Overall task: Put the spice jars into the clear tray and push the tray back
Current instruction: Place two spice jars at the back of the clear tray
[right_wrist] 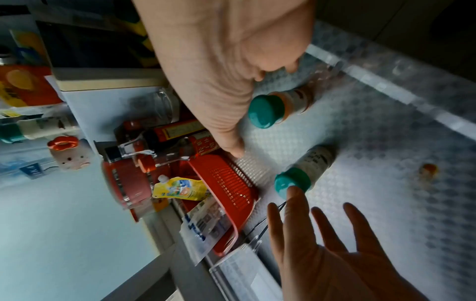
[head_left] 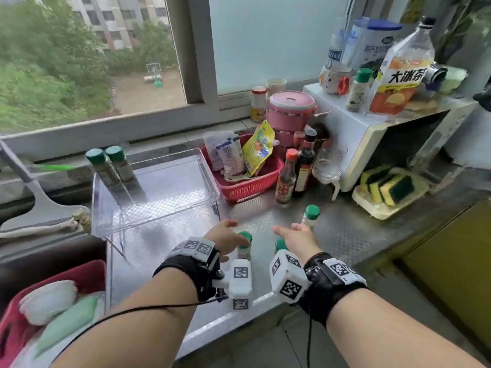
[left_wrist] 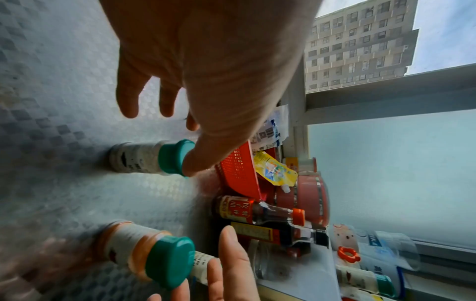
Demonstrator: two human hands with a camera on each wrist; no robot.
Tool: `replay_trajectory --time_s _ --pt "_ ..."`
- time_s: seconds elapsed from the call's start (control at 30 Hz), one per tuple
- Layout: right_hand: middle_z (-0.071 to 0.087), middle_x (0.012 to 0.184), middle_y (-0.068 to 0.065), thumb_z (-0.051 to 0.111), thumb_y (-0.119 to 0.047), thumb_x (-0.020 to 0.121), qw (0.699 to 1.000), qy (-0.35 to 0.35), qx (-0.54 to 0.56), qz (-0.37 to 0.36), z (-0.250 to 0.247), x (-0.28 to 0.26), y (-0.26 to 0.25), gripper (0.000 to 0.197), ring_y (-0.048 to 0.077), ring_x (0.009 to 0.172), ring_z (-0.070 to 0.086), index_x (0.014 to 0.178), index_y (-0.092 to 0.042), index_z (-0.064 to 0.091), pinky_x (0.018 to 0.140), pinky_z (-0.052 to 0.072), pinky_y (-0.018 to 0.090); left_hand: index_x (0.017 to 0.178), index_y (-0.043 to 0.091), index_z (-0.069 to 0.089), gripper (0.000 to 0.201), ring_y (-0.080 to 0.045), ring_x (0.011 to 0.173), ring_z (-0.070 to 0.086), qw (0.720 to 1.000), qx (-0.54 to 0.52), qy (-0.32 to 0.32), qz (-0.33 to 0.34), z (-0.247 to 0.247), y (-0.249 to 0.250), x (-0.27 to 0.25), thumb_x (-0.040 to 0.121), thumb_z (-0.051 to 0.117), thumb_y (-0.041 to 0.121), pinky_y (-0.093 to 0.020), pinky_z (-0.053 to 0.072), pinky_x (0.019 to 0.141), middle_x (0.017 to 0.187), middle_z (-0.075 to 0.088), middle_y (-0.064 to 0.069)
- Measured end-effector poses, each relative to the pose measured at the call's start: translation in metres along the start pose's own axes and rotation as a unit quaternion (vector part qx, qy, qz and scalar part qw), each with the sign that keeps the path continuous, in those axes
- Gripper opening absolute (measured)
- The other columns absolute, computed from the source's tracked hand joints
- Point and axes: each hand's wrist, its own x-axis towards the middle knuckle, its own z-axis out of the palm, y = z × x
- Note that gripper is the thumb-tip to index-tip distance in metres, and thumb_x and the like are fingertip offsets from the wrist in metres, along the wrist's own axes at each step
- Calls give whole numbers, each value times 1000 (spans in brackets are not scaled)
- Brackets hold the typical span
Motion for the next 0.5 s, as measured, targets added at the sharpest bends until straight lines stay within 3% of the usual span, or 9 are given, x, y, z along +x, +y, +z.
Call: replay_trajectory --time_s 0.07,0.13,0.23,0.37,0.43,0.5 --pt "56 117 16 76 -11 78 1000 -10 23 19 5 7 10 72 29 79 59 140 -15 39 62 52 35 140 19 41 71 -27 111 55 1000 16 5 12 3 -3 5 77 72 8 -37 50 77 140 46 -8" --pt "57 120 18 77 -6 75 998 -21 39 34 6 16 24 77 32 83 62 140 -17 38 72 56 45 139 16 43 72 -30 118 57 999 31 1 22 7 -9 10 75 73 5 -39 51 92 142 47 -10" --pt "53 109 8 73 3 77 999 -23 14 28 4 22 38 70 22 78 58 137 -15 42 66 53 35 135 16 47 68 -26 117 58 998 61 7 31 12 -16 15 74 72 3 -36 48 102 133 56 -9" --pt "64 94 8 70 10 75 999 -22 -14 23 8 29 54 54 27 84 62 126 -3 56 83 56 43 127 18 53 55 -31 113 61 995 88 6 35 15 -21 20 76 69 5 -40 48 97 124 63 -9" --pt "62 83 5 65 9 81 1000 -20 -2 19 6 27 53 41 21 74 59 119 -4 60 67 57 30 127 19 54 52 -32 112 61 994 101 11 45 16 -22 23 78 66 5 -37 50 92 119 64 -8" --pt "57 77 2 61 5 87 1000 -26 6 15 1 24 48 32 14 64 52 117 -6 60 47 49 17 125 18 55 48 -29 108 62 992 113 18 58 17 -22 25 80 65 6 -35 49 90 113 63 -7"
